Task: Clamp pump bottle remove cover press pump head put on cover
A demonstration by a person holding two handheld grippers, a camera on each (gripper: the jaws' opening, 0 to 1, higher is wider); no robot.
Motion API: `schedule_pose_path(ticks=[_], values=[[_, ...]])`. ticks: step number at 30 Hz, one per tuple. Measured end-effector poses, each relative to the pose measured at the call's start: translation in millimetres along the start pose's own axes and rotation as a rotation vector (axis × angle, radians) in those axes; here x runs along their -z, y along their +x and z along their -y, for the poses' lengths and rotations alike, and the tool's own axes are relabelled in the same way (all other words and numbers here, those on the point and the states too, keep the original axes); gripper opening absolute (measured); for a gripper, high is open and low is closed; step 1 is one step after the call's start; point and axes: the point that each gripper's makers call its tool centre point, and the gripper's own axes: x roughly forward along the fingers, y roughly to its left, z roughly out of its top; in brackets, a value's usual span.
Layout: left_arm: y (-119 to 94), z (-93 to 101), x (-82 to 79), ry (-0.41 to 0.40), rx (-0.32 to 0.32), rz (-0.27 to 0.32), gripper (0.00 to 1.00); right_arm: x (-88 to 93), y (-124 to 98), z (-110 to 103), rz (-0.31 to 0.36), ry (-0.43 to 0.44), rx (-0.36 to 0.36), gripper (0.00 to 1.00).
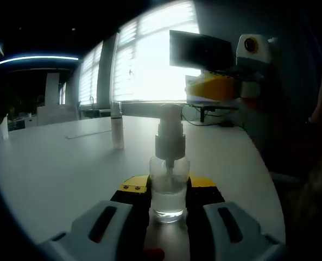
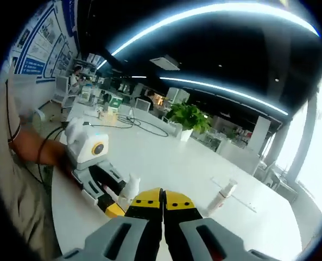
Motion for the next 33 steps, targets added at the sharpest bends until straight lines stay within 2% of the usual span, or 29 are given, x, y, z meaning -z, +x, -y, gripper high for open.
schedule_pose_path(ticks=[7,12,25,33], values=[[0,-1.7,0.9,0.001,0.001,-0.002,0.16,-13.8,5,5,-0.057,-0.074,-0.029,0.0],[0,0.6,0.7,0.001,0.001,-0.002,0.16,-17.0,9,3,-0.1,-0.109,-0.069,0.0],[1,0.4,0.9,-0.001,0.003,-0.003,0.16,-31.5,19,-4,-0.183,-0.137,-0.183,0.0],[1,2.1,0.4,-0.002,0.004,-0.003,0.16,-34.0,23,-8,-0.252,-0.151,-0.266,0.0]])
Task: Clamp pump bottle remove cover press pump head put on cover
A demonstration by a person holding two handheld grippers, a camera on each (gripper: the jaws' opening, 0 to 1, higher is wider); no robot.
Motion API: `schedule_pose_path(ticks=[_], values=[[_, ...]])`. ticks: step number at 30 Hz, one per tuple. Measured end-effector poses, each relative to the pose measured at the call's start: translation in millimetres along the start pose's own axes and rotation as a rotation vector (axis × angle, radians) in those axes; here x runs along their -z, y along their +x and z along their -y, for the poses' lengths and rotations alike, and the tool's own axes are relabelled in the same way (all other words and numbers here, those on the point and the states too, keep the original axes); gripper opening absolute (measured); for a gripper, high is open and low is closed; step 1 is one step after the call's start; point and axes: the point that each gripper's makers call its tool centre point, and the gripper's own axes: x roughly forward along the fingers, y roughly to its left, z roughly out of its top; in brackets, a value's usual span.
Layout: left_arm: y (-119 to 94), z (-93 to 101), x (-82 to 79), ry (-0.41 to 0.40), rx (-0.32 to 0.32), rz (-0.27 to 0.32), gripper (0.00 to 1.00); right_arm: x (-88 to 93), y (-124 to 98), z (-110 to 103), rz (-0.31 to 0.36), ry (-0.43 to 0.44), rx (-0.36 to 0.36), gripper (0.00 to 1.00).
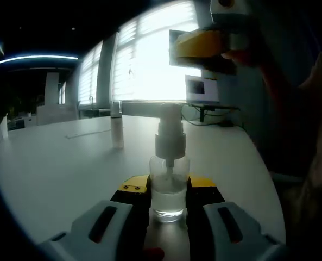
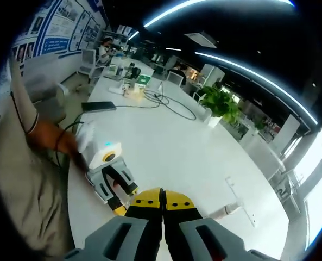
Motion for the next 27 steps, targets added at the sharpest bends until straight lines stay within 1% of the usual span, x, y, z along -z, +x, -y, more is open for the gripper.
schedule_pose_path(ticks=[3,7,12,17,20,22,27], values=[[0,0.4,-0.1,-0.001,0.001,0.0,0.16,-1.2,2,0,-0.02,-0.004,-0.023,0.0],[0,0.8,0.0,0.0,0.001,0.0,0.16,-1.2,5,-1,-0.055,0.001,-0.072,0.0],[-1,0.9,0.0,0.001,0.002,0.0,0.16,-2.3,8,-2,-0.078,0.002,-0.106,0.0],[-1,1.1,0.1,0.001,0.002,0.0,0.16,1.6,16,-8,-0.107,0.001,-0.141,0.0],[-1,1.1,0.1,0.001,0.002,0.0,0.16,4.5,22,-14,-0.128,-0.009,-0.169,0.0],[-1,1.1,0.1,0.001,0.002,0.0,0.16,6.6,24,-19,-0.148,-0.013,-0.202,0.0],[-1,0.8,0.1,0.002,0.003,0.0,0.16,9.7,30,-25,-0.187,-0.025,-0.241,0.0]])
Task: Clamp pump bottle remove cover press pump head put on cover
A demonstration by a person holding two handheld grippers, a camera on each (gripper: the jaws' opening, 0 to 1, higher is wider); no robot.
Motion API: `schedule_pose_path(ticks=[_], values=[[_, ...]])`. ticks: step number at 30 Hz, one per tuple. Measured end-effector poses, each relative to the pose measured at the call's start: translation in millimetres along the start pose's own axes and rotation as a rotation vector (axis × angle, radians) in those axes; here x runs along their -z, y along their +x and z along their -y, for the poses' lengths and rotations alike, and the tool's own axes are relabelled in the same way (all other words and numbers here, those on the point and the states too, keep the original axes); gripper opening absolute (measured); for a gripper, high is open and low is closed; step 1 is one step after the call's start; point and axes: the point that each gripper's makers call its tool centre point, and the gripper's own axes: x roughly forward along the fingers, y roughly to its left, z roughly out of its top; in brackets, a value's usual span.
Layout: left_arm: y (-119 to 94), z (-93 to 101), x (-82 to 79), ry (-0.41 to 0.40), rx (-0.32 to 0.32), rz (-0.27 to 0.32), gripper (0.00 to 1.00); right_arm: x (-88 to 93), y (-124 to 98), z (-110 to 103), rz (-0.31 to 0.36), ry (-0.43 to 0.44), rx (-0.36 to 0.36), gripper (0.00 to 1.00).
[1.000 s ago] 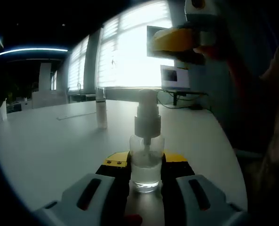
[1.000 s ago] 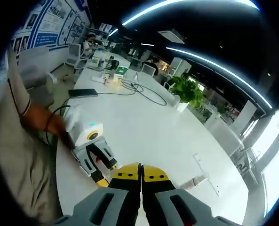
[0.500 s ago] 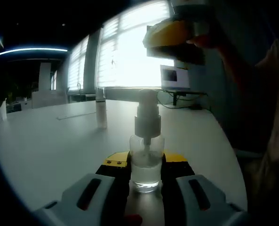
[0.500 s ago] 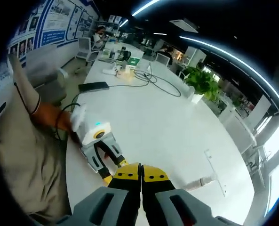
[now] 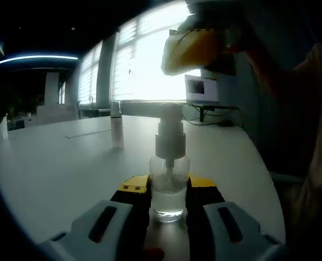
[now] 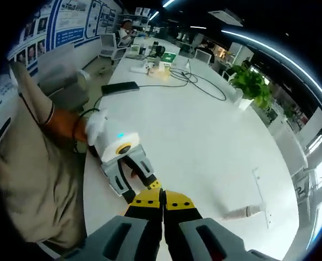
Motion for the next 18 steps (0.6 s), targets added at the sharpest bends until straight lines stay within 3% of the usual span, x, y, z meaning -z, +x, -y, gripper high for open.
schedule_pose_path(ticks=[18], values=[[0,-0.2,0.1,0.002,0.001,-0.001,0.16,11.5,12,-7,-0.111,-0.04,-0.074,0.0]])
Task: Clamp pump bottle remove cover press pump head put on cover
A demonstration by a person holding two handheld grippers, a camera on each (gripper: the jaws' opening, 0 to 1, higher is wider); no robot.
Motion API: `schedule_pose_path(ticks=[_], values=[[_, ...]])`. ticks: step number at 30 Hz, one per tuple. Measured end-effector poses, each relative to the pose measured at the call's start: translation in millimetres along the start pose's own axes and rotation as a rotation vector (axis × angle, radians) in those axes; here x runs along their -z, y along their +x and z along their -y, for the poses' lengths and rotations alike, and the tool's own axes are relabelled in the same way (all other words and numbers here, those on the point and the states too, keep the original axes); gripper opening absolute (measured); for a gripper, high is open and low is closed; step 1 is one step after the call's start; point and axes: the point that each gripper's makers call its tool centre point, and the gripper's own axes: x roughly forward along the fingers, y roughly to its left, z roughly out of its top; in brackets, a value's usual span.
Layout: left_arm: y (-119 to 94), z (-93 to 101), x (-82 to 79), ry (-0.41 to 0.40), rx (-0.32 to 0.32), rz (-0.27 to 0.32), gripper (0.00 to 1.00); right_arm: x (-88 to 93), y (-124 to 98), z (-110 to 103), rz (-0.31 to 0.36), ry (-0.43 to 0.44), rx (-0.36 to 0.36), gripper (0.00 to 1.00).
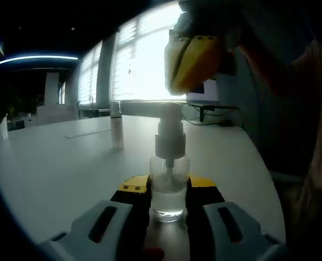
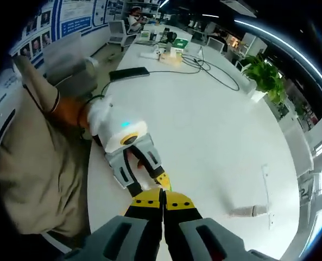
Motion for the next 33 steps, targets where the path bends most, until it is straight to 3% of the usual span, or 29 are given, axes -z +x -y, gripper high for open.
schedule_pose_path(ticks=[10,25,33], values=[[0.5,1.6,-0.3,0.005,0.001,0.0,0.16,4.3,2.3,3.5,-0.027,0.0,-0.009,0.0],[1.0,1.0,-0.1,0.0,0.005,-0.001,0.16,4.0,5.4,2.6,-0.11,-0.034,-0.091,0.0],[0.6,1.8,-0.3,0.006,0.005,-0.001,0.16,4.2,5.5,1.5,-0.113,-0.033,-0.097,0.0]])
